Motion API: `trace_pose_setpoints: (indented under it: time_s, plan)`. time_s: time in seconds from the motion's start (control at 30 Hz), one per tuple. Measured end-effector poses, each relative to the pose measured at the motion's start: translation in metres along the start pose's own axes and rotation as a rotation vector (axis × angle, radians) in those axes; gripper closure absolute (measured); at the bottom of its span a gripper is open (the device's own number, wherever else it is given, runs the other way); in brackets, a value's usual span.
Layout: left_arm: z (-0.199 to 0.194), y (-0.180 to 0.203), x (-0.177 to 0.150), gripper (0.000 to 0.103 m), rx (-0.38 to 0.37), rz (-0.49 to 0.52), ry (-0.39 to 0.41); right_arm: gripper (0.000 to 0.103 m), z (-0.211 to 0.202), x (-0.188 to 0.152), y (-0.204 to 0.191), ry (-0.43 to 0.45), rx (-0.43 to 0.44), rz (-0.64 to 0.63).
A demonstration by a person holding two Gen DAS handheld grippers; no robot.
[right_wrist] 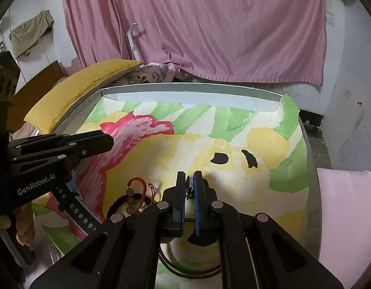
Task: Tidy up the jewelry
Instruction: 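Open both tools to drop the rings into the tray, then move both tools toward the hair clip and black-and-white bracelet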
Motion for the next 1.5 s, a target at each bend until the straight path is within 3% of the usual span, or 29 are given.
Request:
trace_pose_setpoints:
  time_s: [0.37,0.43,0.57,0.63,0.73,0.8,0.87,0.97,1.1,1.2,1.5]
  plan:
    - [-0.007,-0.004,0.002,0.09,-0.026,-0.035,0.03,0.095,-0.016,0.005,0.003,0.06,-0.033,0.005]
    - [-0.013,-0.004,0.004,0.09,-0.028,-0.037,0.053,0.092,-0.022,0.007,0.005,0.08,-0.041,0.011]
    - [-0.03,-0.003,0.007,0.09,-0.029,-0.033,0.11,0.073,-0.043,0.01,0.009,0.158,-0.045,0.032]
    - [-0.039,-0.002,0.008,0.088,-0.029,-0.029,0.139,0.071,-0.055,0.011,0.009,0.197,-0.048,0.037]
    - [-0.057,0.001,0.007,0.073,-0.033,-0.024,0.196,0.059,-0.077,0.012,0.009,0.272,-0.049,0.05]
    - [-0.067,0.002,0.005,0.055,-0.034,-0.025,0.233,0.051,-0.09,0.011,0.01,0.317,-0.054,0.059]
    - [-0.082,0.004,0.004,0.042,-0.032,-0.028,0.288,0.044,-0.104,0.01,0.012,0.358,-0.055,0.067]
    - [-0.1,0.004,0.001,0.032,-0.029,-0.031,0.344,0.026,-0.125,0.007,0.013,0.426,-0.066,0.082]
    - [-0.125,0.006,-0.006,0.01,-0.027,-0.043,0.424,0.007,-0.15,0.0,0.016,0.497,-0.053,0.099]
    - [-0.14,0.008,-0.014,0.001,-0.029,-0.045,0.47,0.002,-0.167,-0.007,0.016,0.545,-0.049,0.093]
    - [-0.17,0.02,-0.048,0.001,-0.015,0.005,0.516,0.002,-0.198,-0.03,0.002,0.633,-0.044,0.008]
Point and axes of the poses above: each gripper's, at about its wrist camera, not at the fingertips, and z roughly the way its jaws point, y to its right, x to its top, the point moved 5 cm from there along z, roughly the way its jaws point, and after that the axes turned 7 degrees about -x, right-handed, at the moved point
